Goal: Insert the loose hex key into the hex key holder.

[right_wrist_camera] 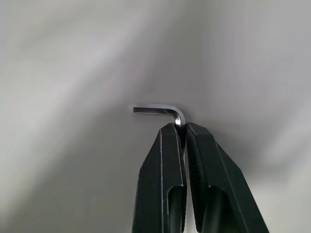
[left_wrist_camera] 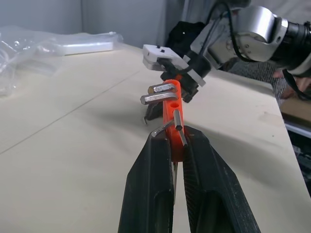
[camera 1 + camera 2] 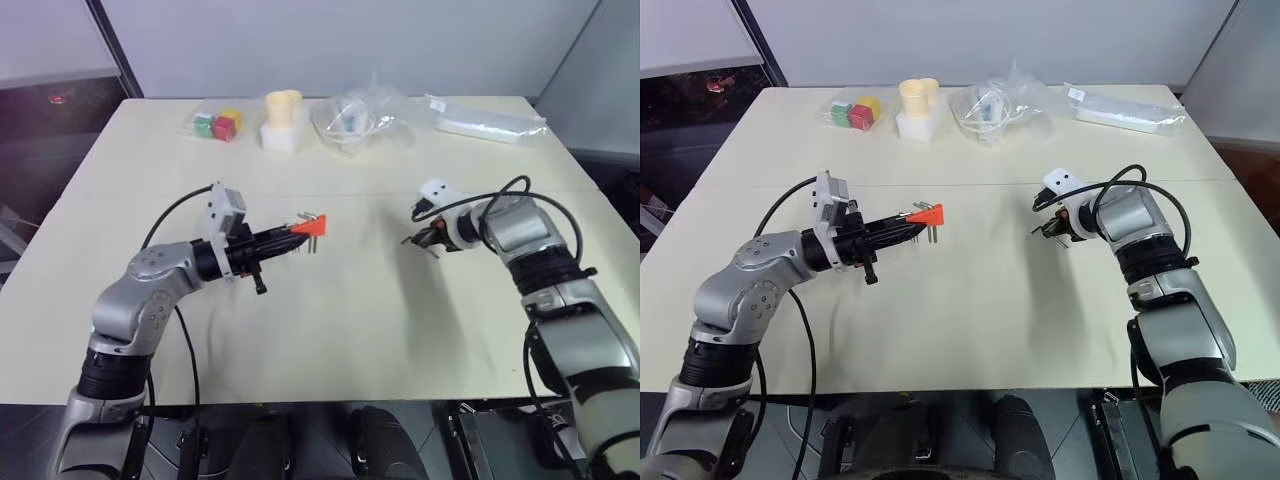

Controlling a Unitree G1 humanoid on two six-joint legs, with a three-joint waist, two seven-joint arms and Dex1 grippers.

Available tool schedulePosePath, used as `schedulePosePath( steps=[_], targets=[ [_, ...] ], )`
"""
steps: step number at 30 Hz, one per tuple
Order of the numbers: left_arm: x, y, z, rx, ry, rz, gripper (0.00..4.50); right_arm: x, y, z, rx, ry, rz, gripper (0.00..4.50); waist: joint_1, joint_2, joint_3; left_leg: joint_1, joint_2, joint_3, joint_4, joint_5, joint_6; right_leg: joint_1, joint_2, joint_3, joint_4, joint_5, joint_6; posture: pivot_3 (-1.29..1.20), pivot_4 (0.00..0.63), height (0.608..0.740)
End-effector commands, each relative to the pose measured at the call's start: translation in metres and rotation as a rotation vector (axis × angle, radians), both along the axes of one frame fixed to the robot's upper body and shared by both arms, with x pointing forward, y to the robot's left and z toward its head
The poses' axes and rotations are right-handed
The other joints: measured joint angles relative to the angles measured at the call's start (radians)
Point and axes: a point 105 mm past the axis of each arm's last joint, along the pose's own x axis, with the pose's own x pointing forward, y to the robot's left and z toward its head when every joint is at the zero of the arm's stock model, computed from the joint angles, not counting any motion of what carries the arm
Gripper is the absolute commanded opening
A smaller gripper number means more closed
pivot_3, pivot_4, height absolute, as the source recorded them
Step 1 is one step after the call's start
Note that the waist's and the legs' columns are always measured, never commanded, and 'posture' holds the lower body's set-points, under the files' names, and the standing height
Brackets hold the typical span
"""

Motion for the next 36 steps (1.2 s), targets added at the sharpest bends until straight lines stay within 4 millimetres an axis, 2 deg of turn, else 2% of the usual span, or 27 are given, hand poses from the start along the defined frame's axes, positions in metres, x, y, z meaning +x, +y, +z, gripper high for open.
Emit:
schedulePosePath(
  steps=[1,3,8,13,16,23,30,36],
  targets=[
    [0.004,0.002,0.016,-0.011,-0.075,0.006,0.0,0.002,0.025,0.058,0.101,-0.272,0.076,0.02,0.003,0.0,0.0,0.0,0.0,0.0,0.0,0.0,0.0,0.0,0.0,0.0,0.0,0.0,0.0,0.0,0.15,0.74],
    [0.006,0.002,0.016,-0.011,-0.079,0.008,0.0,-0.004,0.037,0.077,0.157,-0.372,0.116,0.02,0.005,0.0,0.0,-0.001,0.0,0.0,0.0,0.0,0.0,0.0,0.0,0.0,0.0,0.0,0.0,0.0,0.15,0.74],
    [0.01,0.001,0.017,-0.011,-0.086,0.006,0.0,-0.026,0.064,0.112,0.348,-0.477,0.172,0.02,0.006,0.0,0.0,-0.001,0.0,0.0,0.0,0.0,0.0,-0.001,0.0,0.0,0.0,0.0,0.0,0.0,0.15,0.74],
    [0.016,0.001,0.019,-0.013,-0.093,0.009,0.0,-0.048,0.087,0.137,0.547,-0.534,0.24,0.02,0.005,0.0,0.0,-0.001,0.0,-0.001,0.0,0.0,0.0,-0.001,0.0,0.0,0.0,0.0,0.0,0.0,0.15,0.74],
    [0.02,0.0,0.021,-0.02,-0.1,0.017,0.0,-0.053,0.097,0.148,0.652,-0.577,0.243,0.02,0.005,0.0,0.0,-0.001,0.0,-0.001,0.0,0.0,0.0,-0.001,0.0,0.0,0.0,0.0,0.0,0.0,0.15,0.74],
    [0.026,-0.002,0.024,-0.034,-0.114,0.032,0.0,-0.064,0.108,0.172,0.912,-0.677,0.244,0.02,0.004,0.0,0.0,-0.001,0.0,-0.001,0.0,0.0,0.0,-0.001,0.0,0.0,0.001,0.0,0.0,0.0,0.15,0.74],
    [0.027,-0.003,0.027,-0.046,-0.118,0.041,0.0,-0.065,0.111,0.17,1.011,-0.713,0.226,0.02,0.003,0.0,0.0,-0.001,0.0,-0.001,0.0,0.0,0.0,-0.001,0.0,0.0,0.001,0.0,0.0,0.0,0.15,0.74],
    [0.028,-0.002,0.032,-0.048,-0.126,0.048,0.0,-0.064,0.123,0.154,0.981,-0.775,0.228,0.02,0.001,0.0,0.0,-0.001,0.0,-0.001,-0.001,0.0,0.0,-0.001,0.001,-0.001,0.001,0.0,0.0,0.0,0.15,0.74]
  ],
)
